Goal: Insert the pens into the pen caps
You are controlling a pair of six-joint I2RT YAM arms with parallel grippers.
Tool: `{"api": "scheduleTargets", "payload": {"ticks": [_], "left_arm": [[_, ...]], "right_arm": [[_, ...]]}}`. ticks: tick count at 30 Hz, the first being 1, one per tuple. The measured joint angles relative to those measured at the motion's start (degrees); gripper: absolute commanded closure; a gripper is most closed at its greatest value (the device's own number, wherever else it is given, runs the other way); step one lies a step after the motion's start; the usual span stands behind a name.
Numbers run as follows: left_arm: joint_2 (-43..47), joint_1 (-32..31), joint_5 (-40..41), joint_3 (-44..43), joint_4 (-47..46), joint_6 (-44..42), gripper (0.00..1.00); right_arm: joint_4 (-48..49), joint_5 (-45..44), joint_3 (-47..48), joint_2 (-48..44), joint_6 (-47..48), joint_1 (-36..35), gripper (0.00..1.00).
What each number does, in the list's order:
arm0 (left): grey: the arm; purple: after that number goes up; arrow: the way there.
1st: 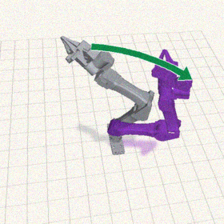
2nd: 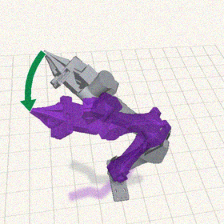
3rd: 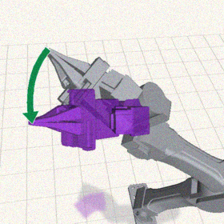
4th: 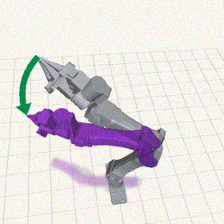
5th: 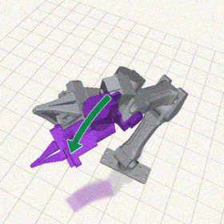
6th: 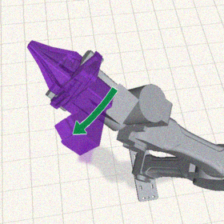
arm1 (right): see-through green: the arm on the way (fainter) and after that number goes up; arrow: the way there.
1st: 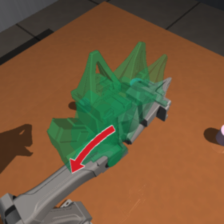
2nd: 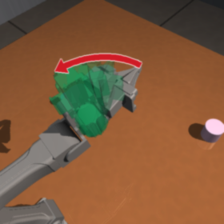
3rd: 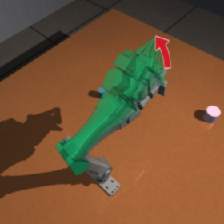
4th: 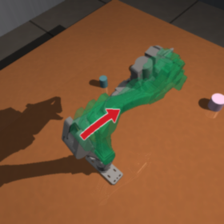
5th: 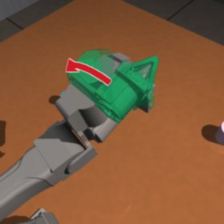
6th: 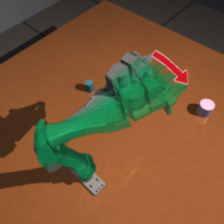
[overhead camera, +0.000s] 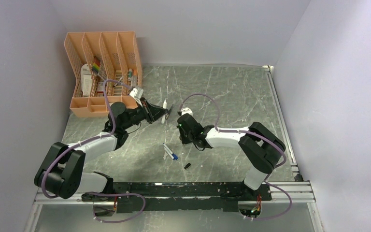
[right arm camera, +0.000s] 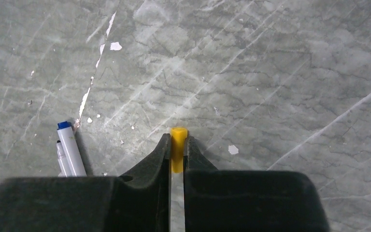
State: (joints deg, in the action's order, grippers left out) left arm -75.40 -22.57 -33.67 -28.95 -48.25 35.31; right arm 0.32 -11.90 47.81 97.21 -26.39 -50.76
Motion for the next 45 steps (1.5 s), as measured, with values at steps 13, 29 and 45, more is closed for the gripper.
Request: {"api": "scheduleTargets", "payload": {"ticks": [13, 29, 45], "left_arm": [[0.13, -3.45, -0.50, 0.24, -1.73, -1.99, 0.93], [-14.88, -12.33, -2.56, 0.48, -28.81, 14.36, 0.93], [-23.89, -16.68, -5.33, -4.55, -38.25, 24.28, 0.93]], "right_arm": [[8.92, 17.55, -7.63, -16.85, -3.63, 17.51, 1.00], [40.54, 36.44, -13.70, -28.98, -21.27, 28.57, 1.00], [45.88, 42.16, -13.68, -32.28, -20.90, 28.59, 1.00]]}}
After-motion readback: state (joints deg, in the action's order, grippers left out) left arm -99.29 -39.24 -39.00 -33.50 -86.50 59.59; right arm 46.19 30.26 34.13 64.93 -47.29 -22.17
